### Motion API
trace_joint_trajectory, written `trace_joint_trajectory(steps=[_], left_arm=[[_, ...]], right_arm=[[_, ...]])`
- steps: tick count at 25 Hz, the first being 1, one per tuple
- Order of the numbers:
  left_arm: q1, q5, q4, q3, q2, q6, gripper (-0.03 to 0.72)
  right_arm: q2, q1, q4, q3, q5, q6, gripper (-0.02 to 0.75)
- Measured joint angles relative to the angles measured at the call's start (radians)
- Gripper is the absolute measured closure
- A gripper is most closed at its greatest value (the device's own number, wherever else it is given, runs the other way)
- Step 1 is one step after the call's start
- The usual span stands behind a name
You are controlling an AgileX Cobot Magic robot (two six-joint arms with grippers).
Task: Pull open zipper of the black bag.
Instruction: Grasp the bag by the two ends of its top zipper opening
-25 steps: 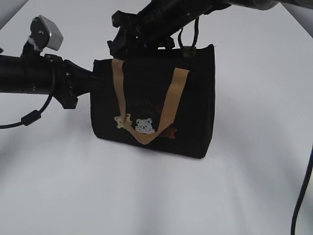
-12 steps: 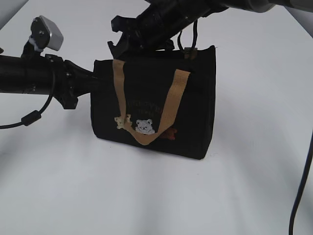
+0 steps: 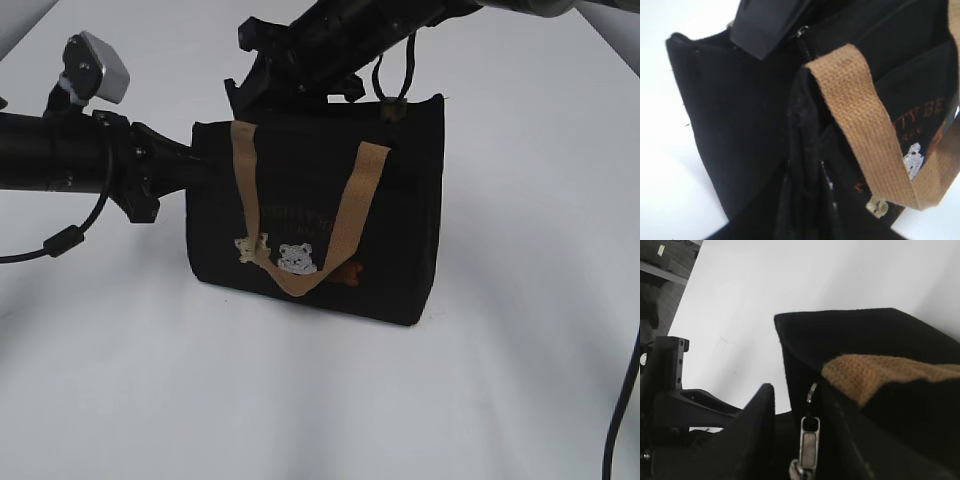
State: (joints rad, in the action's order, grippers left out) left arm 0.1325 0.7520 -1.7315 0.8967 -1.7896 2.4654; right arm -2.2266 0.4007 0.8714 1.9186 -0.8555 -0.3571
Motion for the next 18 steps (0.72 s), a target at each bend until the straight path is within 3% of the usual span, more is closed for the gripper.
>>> trace_joint_trajectory(steps=[10, 18], left_arm=[[0.0, 0.001, 0.0, 0.0, 0.0, 0.0, 0.601], [0.0, 0.001, -0.001, 0.0, 0.0, 0.0, 0.602]], right_arm=[[0.0, -0.021, 0.072, 0.0, -0.006, 0.0, 0.474], [0.0, -0.032, 0.077, 0.0, -0.004, -0.004, 0.518]])
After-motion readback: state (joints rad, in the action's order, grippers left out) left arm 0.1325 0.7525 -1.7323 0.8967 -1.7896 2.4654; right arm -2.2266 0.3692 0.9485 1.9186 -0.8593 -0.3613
